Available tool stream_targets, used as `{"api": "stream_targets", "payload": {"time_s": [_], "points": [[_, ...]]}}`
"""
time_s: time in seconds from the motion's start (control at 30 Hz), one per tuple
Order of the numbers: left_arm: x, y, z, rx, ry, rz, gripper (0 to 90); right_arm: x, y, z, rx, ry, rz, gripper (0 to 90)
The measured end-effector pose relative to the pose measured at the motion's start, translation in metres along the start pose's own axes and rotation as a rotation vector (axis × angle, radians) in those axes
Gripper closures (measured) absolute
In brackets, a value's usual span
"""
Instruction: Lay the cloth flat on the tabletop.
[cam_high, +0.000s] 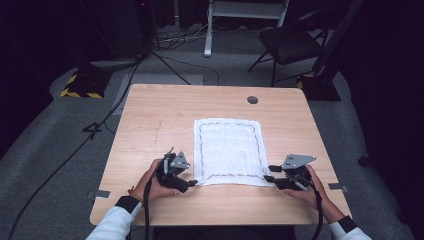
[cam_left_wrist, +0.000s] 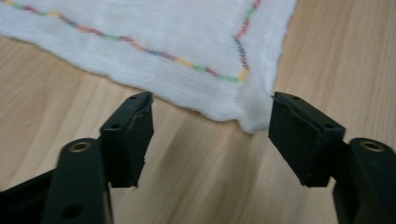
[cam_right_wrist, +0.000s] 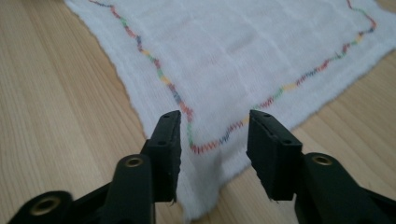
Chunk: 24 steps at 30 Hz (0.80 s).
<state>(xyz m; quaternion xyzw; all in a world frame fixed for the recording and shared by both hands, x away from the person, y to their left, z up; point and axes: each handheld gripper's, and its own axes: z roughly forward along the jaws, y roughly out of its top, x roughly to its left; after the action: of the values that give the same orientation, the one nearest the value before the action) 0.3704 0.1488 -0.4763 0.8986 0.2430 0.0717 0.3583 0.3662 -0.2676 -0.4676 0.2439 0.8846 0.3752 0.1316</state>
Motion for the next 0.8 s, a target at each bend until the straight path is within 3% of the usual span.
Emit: {"api": "stream_targets", "payload": {"time_s": [0.2, 0.3, 0.43, 0.57, 0.67, 0.73, 0.77, 0.8], "points": [[0.017, -0.001, -0.009, -0.042, 0.062, -0.057, 23.2, 0.013, 0.021, 0.023, 0.008, 0.006, -0.049, 39.4], [0.025, 0.001, -0.011, -0.074, 0.104, -0.095, 22.4, 0.019, 0.032, 0.031, -0.006, 0.015, -0.065, 38.7], [0.034, 0.009, -0.008, -0.082, 0.132, -0.106, 22.4, 0.028, 0.048, 0.042, -0.024, 0.039, -0.091, 39.0], [0.057, 0.023, 0.005, -0.082, 0.187, -0.124, 21.2, 0.052, 0.073, 0.068, -0.036, 0.075, -0.163, 42.8], [0.064, 0.024, 0.015, -0.08, 0.258, -0.118, 21.3, 0.069, 0.085, 0.089, -0.033, 0.113, -0.2, 42.9], [0.066, 0.025, 0.018, -0.072, 0.274, -0.112, 21.5, 0.075, 0.089, 0.094, -0.032, 0.128, -0.219, 43.4], [0.073, 0.03, 0.025, -0.044, 0.237, -0.139, 21.1, 0.085, 0.094, 0.103, -0.033, 0.157, -0.24, 43.6], [0.073, 0.03, 0.025, -0.044, 0.237, -0.139, 21.0, 0.085, 0.094, 0.103, -0.033, 0.157, -0.24, 43.6]]}}
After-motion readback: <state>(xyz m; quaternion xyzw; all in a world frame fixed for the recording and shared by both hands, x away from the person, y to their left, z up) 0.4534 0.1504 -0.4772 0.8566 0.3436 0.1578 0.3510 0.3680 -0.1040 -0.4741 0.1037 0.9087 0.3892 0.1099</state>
